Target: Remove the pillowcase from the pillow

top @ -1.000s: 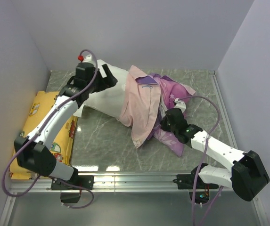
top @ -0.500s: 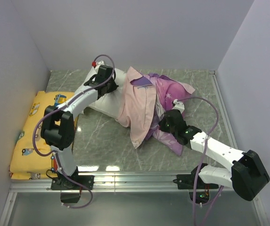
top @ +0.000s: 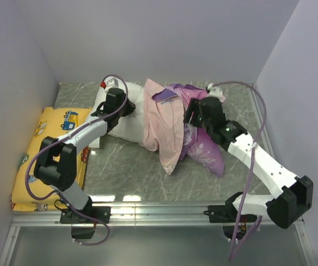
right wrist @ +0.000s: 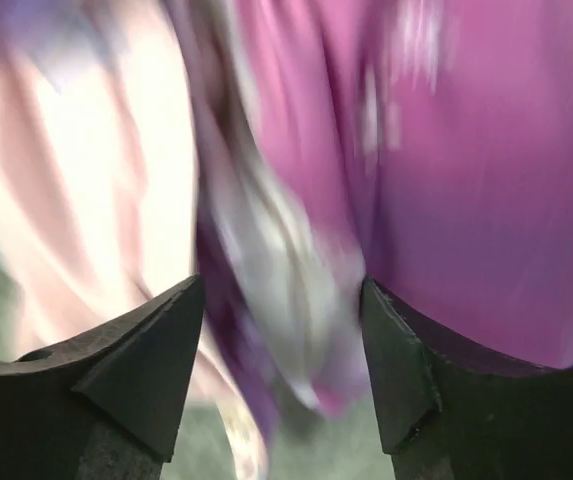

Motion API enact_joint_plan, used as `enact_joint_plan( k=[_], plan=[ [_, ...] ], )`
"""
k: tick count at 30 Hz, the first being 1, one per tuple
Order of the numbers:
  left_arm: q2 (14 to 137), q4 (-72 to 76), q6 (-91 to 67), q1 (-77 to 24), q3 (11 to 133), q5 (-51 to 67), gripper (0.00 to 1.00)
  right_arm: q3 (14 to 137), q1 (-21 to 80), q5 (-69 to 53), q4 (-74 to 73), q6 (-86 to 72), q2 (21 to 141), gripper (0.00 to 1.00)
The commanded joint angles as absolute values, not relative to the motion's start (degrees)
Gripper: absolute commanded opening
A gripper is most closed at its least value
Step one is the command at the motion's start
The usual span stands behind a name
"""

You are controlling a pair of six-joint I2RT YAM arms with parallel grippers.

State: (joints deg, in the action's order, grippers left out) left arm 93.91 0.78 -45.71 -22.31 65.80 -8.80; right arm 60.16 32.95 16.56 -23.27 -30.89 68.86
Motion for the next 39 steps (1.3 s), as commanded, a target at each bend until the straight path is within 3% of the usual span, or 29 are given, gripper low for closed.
enact_joint_plan(
  k=[1,8,11,13,14,15,18,19,27,33,35,37,38,39],
  plan=[
    [95.45,-3.43,-43.68,-22.94,63.81,-5.10,0.00,69.24,28.93,19.34,-26.01,-26.99,74.67,0.72],
    [95.45,-5.01,-43.42,-22.94,65.30,-5.18,0.00,93.12,25.31,17.75,-33.82,-22.77,97.27,0.74],
    [95.36,-6.32,-43.16,-22.94,66.44,-5.54,0.00,97.80,25.05,16.88,-35.24,-22.59,104.05,0.70],
    [95.10,-7.64,-42.89,-22.94,67.49,-5.97,0.00,100.27,24.79,16.96,-36.29,-23.02,107.56,0.57],
    [95.01,-8.34,-42.89,-22.94,67.85,-6.41,0.00,100.81,24.61,19.40,-38.04,-23.81,108.36,0.38],
    [94.66,-9.22,-42.89,-22.77,68.37,-6.85,0.00,100.98,24.09,20.21,-38.67,-24.34,108.63,0.26],
    [93.44,-12.21,-43.24,-21.28,69.96,-8.78,0.00,96.26,20.67,20.74,-36.04,-25.75,105.31,0.03],
    [92.91,-12.48,-43.59,-20.49,69.79,-8.27,0.00,94.85,19.52,20.39,-35.43,-26.01,102.68,0.00],
    [84.04,-14.42,-46.14,-9.77,67.50,-7.56,0.00,90.18,4.86,17.15,-34.98,-30.14,94.22,0.00],
    [84.45,-13.88,-46.76,-6.33,67.67,-5.28,0.00,90.97,3.08,13.90,-35.86,-30.85,93.08,0.00],
    [85.69,-12.32,-46.84,-6.59,67.85,-3.00,0.00,89.30,3.43,7.34,-34.20,-30.07,92.55,0.01],
    [87.71,-11.87,-47.11,-7.03,68.46,-1.06,0.00,87.20,6.13,6.42,-33.84,-28.83,90.98,0.14],
    [88.32,-11.78,-47.02,-7.90,68.73,-1.05,0.00,86.40,7.72,7.72,-33.58,-28.13,90.10,0.34],
    [89.03,-11.78,-46.93,-8.52,68.90,-1.58,0.00,85.79,9.21,8.95,-33.66,-27.17,89.04,0.43]
  ],
)
